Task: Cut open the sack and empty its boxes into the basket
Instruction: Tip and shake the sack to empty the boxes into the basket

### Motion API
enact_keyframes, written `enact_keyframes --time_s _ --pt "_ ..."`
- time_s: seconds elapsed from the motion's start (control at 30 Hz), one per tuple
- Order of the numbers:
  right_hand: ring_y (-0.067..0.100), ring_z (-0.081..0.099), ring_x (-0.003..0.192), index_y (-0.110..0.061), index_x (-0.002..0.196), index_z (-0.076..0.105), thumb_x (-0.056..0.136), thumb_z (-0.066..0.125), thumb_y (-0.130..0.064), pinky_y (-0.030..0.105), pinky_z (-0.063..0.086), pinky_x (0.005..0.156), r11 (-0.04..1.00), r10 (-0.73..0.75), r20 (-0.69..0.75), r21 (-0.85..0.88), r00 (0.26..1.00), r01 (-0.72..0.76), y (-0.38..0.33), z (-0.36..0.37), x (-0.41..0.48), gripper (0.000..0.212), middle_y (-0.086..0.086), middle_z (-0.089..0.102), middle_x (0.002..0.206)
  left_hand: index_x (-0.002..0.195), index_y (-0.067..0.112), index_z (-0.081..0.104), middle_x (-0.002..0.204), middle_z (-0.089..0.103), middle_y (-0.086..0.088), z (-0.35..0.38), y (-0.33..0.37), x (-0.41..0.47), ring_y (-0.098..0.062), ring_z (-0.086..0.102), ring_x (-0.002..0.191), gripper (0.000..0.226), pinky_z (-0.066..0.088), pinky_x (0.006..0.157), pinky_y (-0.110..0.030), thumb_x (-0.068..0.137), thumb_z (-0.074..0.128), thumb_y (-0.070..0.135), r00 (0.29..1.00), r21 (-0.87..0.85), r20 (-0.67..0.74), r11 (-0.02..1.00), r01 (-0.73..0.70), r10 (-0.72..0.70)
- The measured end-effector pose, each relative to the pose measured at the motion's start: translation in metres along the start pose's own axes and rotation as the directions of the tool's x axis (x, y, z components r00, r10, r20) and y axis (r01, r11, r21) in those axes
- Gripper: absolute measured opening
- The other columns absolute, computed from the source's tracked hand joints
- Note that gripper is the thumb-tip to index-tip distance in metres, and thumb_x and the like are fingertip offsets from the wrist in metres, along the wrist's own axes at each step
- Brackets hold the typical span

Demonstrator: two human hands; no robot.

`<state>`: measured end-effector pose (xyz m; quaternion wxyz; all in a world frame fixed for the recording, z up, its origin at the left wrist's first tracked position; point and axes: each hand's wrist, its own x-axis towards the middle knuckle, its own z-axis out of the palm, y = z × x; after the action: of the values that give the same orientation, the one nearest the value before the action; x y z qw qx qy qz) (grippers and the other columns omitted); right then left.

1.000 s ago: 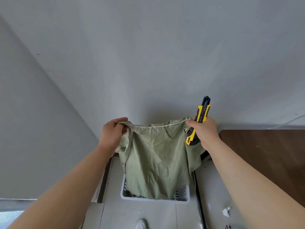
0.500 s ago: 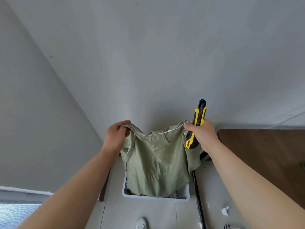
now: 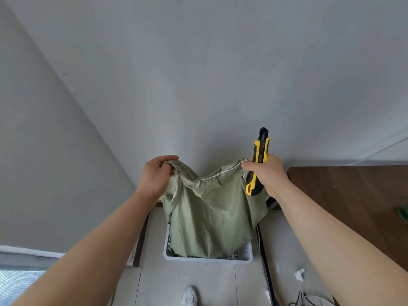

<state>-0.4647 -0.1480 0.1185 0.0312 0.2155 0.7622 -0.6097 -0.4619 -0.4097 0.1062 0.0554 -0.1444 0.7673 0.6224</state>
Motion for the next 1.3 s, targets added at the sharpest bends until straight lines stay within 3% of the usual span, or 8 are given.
enact_keyframes --time_s 0.5,0.63,0.73,0.87,1.1,1.23,1.3 --pt "0.016 0.054 0.065 -0.016 0.07 0.055 0.075 0.077 -0.006 0.029 0.042 0.067 0.994 -0.07 0.031 0.081 0.997 0.067 -0.023 0.0 -0.001 0.025 -0.002 0.052 0.066 0.109 0.008 0.07 0.099 0.071 -0.009 -0.006 0.018 -0.004 -0.019 0.068 0.094 0.035 0.054 0.086 -0.024 0.095 0.038 0.0 0.999 -0.017 -0.022 0.999 -0.03 0.03" --pt "0.016 0.055 0.066 -0.016 0.071 0.055 0.075 0.076 -0.005 0.03 0.043 0.069 0.996 -0.059 0.06 0.076 0.996 0.054 -0.025 0.004 -0.004 0.025 -0.001 0.052 0.067 0.107 0.008 0.07 0.097 0.071 -0.012 -0.008 0.02 -0.006 -0.023 0.068 0.095 0.036 0.055 0.084 -0.027 0.094 0.038 0.0 1.0 -0.034 -0.027 0.999 -0.006 0.005" --pt "0.017 0.054 0.065 -0.016 0.068 0.054 0.075 0.076 -0.004 0.03 0.043 0.067 0.993 -0.082 0.071 0.089 0.994 0.076 -0.025 0.003 -0.006 0.025 -0.002 0.052 0.066 0.107 0.008 0.07 0.097 0.071 -0.009 -0.009 0.022 -0.011 -0.018 0.069 0.091 0.037 0.055 0.081 -0.021 0.094 0.037 -0.001 0.998 -0.028 -0.041 0.999 -0.038 0.037" --pt "0.018 0.055 0.067 -0.016 0.07 0.055 0.074 0.077 -0.004 0.032 0.043 0.071 0.995 -0.056 0.055 0.087 0.997 0.051 -0.022 0.002 -0.008 0.025 0.0 0.052 0.067 0.103 0.007 0.071 0.101 0.071 -0.015 -0.015 0.021 -0.012 -0.027 0.069 0.098 0.036 0.055 0.09 -0.033 0.094 0.037 -0.001 0.998 -0.078 -0.06 0.997 -0.002 -0.002" --pt "0.019 0.053 0.067 -0.016 0.068 0.054 0.074 0.076 -0.003 0.033 0.043 0.073 0.989 -0.096 0.052 0.114 0.994 0.089 -0.027 -0.002 -0.01 0.026 -0.001 0.051 0.066 0.103 0.006 0.07 0.099 0.071 -0.017 -0.017 0.029 -0.015 -0.029 0.068 0.095 0.034 0.055 0.089 -0.033 0.094 0.039 -0.002 0.998 -0.113 -0.066 0.993 -0.016 0.008" --pt "0.017 0.053 0.063 -0.017 0.067 0.055 0.074 0.076 -0.003 0.03 0.042 0.067 0.984 -0.137 0.051 0.124 0.989 0.13 -0.034 -0.005 -0.01 0.026 -0.003 0.051 0.064 0.102 0.006 0.07 0.09 0.071 -0.011 -0.015 0.038 -0.02 -0.016 0.067 0.08 0.032 0.057 0.077 -0.02 0.093 0.04 -0.003 0.997 -0.117 -0.062 0.991 -0.059 0.052" --pt "0.017 0.052 0.063 -0.017 0.067 0.054 0.073 0.076 -0.002 0.031 0.042 0.068 0.981 -0.123 0.026 0.154 0.992 0.117 -0.03 -0.005 -0.009 0.027 -0.002 0.05 0.064 0.099 0.007 0.07 0.09 0.071 -0.01 -0.014 0.037 -0.021 -0.017 0.068 0.081 0.033 0.057 0.079 -0.02 0.093 0.04 -0.004 0.997 -0.133 -0.064 0.99 -0.055 0.047"
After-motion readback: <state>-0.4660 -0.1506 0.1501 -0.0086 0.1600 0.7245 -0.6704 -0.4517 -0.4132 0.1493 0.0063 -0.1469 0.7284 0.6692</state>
